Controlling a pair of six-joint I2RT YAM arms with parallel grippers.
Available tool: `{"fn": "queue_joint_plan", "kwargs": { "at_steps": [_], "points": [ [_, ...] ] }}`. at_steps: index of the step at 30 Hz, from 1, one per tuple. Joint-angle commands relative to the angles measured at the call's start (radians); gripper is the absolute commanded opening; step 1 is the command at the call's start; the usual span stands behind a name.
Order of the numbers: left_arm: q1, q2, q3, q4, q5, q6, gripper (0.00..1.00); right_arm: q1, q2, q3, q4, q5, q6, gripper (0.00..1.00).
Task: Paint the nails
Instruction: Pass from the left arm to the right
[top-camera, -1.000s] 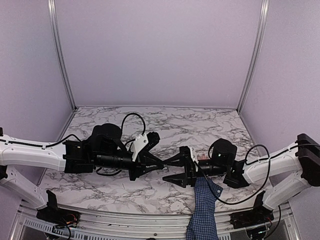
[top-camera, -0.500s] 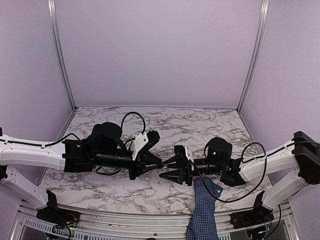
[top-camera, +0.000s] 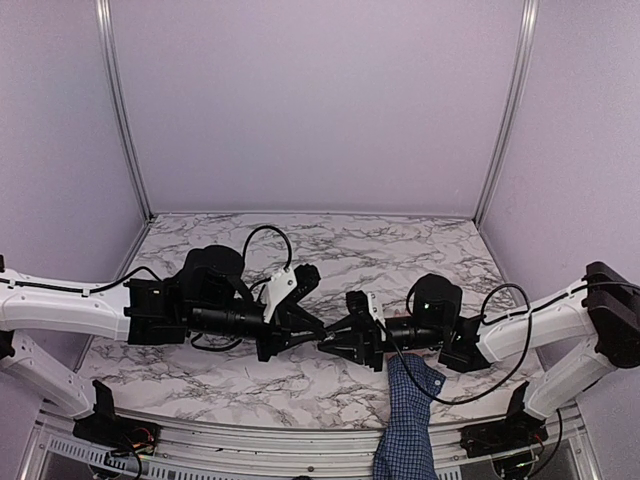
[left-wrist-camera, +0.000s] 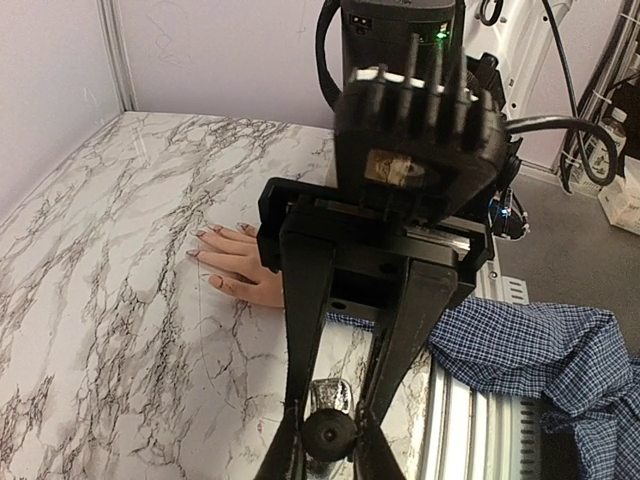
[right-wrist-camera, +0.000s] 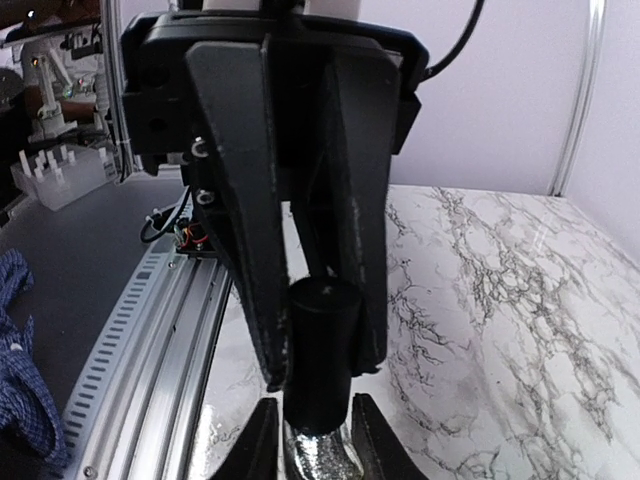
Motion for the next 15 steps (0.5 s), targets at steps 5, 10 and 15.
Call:
{"fn": "queue_joint_plan", "kwargs": {
  "at_steps": [5, 10, 15],
  "points": [
    [0.008, -0.042, 0.035, 0.017, -0.006, -0.006, 0.00, 0.010, 0.015, 0.043, -0.023, -0.010, -0.023, 0.24],
    [0.008, -0.040, 0.029, 0.024, -0.003, -0.009, 0.00, 0.010, 0.012, 0.042, -0.011, -0.017, -0.023, 0.11],
    [0.009, -0.048, 0.015, 0.028, 0.001, -0.015, 0.06, 0.010, 0.008, 0.043, -0.012, -0.024, -0.021, 0.02]
  ]
}}
